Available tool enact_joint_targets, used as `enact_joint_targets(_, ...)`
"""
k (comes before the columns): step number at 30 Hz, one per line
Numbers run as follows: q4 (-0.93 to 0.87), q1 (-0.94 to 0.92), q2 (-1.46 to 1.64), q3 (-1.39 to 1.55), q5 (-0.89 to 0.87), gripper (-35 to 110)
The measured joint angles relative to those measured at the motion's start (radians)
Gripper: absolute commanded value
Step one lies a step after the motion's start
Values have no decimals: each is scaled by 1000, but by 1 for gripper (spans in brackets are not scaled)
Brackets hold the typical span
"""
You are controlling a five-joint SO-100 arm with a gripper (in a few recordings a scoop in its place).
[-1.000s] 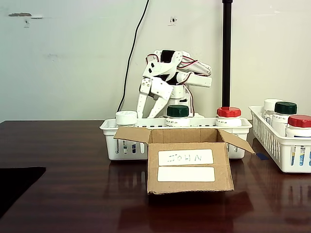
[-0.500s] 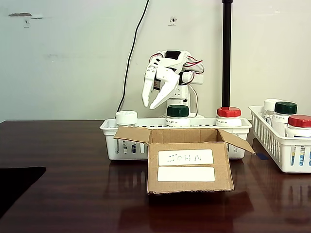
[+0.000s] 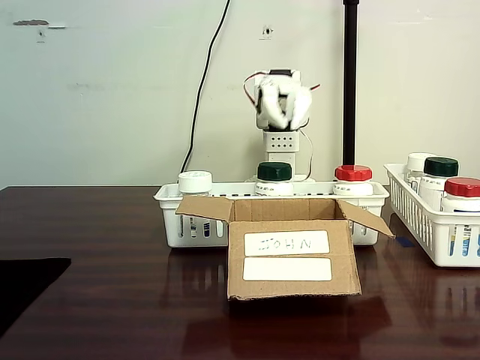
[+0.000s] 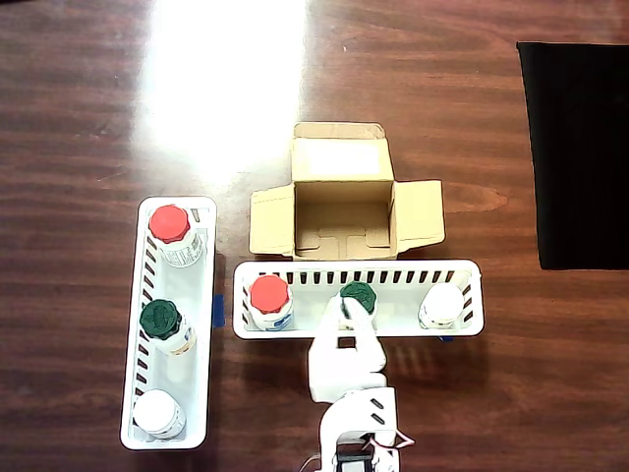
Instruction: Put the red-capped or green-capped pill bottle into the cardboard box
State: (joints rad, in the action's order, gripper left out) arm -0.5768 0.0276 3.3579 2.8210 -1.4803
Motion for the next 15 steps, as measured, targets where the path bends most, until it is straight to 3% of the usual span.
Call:
enact_joint_targets(7, -12, 229, -46, -144, -48, 51)
enact_joint_targets(15, 66, 428, -112, -186, -75, 67)
